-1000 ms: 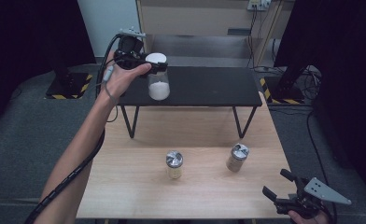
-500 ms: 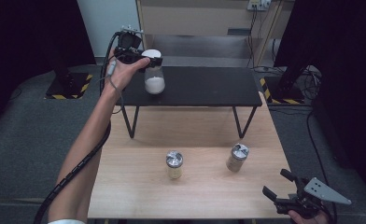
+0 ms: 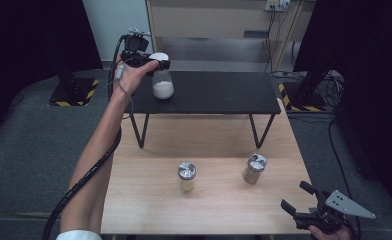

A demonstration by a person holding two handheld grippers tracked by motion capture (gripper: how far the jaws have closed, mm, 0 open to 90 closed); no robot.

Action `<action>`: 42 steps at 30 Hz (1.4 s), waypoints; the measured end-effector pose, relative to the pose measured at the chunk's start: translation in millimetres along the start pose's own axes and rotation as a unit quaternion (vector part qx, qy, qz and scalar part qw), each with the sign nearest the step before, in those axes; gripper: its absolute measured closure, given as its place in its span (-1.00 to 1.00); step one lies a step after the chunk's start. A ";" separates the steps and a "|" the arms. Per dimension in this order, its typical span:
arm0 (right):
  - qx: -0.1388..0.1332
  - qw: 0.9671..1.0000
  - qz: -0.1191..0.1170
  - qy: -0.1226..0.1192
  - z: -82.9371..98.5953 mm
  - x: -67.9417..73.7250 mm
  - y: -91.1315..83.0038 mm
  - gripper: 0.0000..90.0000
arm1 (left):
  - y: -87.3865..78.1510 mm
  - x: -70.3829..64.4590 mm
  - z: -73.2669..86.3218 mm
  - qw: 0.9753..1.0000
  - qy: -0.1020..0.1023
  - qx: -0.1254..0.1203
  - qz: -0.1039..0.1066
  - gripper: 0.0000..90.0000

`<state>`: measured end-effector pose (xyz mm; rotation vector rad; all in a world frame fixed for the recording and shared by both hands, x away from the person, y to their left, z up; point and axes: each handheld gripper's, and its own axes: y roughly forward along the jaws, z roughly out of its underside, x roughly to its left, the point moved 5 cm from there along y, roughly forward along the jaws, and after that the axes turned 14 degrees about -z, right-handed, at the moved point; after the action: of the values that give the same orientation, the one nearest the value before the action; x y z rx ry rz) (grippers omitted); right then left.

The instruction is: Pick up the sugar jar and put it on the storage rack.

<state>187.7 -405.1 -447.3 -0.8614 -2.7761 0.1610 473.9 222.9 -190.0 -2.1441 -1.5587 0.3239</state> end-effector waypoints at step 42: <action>0.004 1.000 -0.004 0.003 -0.5 -0.1 1.1 -0.96 | -6.4 -4.9 -1.4 0.999 -0.008 -0.049 -0.023 -0.96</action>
<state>188.4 -404.2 -447.0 -0.8470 -2.7710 0.1674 467.6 219.5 -186.0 -2.1798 -1.6624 0.2553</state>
